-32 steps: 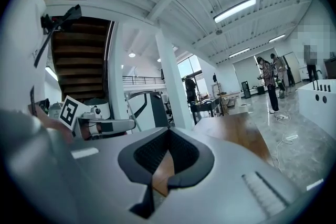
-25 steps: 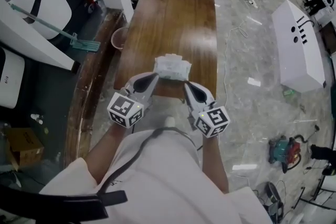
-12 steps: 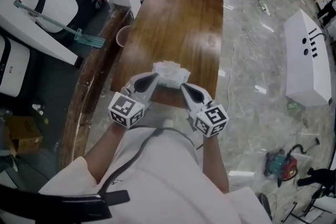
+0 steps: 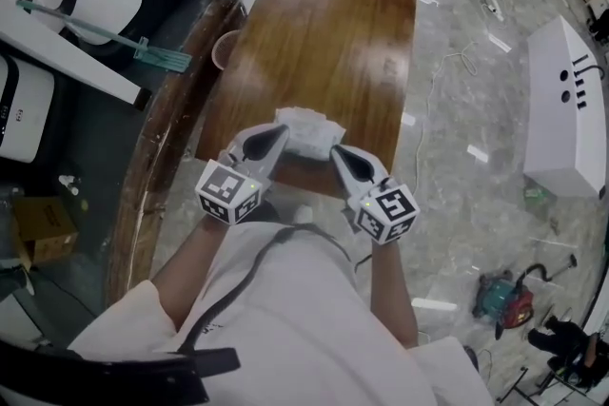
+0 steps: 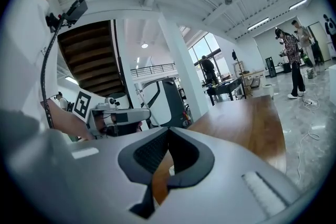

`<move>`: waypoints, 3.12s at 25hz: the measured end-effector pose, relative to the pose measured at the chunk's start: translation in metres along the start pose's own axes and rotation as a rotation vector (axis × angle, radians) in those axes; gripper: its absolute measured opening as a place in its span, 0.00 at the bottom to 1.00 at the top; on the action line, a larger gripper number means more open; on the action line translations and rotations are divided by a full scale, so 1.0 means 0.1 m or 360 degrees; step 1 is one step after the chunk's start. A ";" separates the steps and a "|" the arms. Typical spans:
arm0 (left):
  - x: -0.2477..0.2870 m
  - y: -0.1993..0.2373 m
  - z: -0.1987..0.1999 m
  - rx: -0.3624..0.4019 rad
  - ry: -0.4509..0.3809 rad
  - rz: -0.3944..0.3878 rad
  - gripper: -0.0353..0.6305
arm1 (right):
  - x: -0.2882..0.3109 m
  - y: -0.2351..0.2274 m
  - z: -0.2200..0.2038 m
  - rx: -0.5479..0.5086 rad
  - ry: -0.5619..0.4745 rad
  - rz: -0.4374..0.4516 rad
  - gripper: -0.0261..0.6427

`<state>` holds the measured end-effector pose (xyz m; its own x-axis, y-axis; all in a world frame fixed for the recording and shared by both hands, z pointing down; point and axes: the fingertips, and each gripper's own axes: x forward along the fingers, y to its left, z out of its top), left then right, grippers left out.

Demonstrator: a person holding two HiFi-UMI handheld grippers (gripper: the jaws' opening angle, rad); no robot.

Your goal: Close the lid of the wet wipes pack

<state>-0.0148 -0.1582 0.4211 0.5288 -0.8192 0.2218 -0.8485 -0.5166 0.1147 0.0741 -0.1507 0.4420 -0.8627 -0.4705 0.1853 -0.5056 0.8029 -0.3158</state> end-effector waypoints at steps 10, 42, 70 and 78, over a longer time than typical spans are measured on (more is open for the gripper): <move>0.09 0.19 -0.15 0.0005 0.0088 -0.0115 0.06 | 0.32 0.01 0.09 0.0017 -0.0004 -0.0065 0.05; 1.01 0.82 -1.36 0.0202 0.0512 -0.0456 0.25 | 0.41 -0.31 -0.55 0.0236 0.0083 -0.0552 0.05; 1.13 0.76 -1.71 0.0292 0.0621 -0.0542 0.32 | 0.31 -0.41 -0.76 0.0291 0.0109 -0.0578 0.05; 1.08 0.70 -1.72 0.0290 0.0624 -0.0552 0.32 | 0.37 -0.39 -0.77 0.0290 0.0110 -0.0550 0.05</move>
<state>-0.0207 -0.2398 0.6199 0.7000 -0.4572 0.5486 -0.5900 -0.8031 0.0834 0.0622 -0.1708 0.5331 -0.6430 -0.6707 0.3698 -0.7632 0.5207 -0.3827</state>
